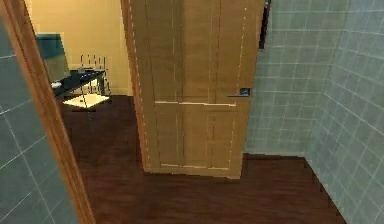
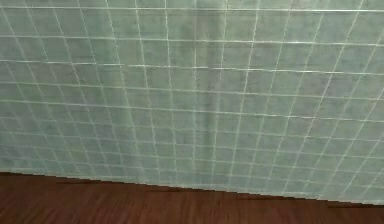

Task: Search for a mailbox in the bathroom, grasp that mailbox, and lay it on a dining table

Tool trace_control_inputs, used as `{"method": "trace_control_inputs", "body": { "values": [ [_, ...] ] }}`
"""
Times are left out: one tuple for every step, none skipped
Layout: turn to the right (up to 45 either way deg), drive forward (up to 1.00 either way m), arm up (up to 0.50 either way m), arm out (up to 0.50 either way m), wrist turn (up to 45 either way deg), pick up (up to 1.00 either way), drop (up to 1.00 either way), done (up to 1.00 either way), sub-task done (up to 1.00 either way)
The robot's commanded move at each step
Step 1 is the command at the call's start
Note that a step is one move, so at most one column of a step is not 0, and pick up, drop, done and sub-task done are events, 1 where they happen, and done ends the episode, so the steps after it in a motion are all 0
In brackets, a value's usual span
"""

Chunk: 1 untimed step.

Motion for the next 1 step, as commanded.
{"method": "trace_control_inputs", "body": {
  "values": [
    [3.0,0.00,0.00,0.00,0.0,0.00,0.00,0.00,0.00]
  ]
}}
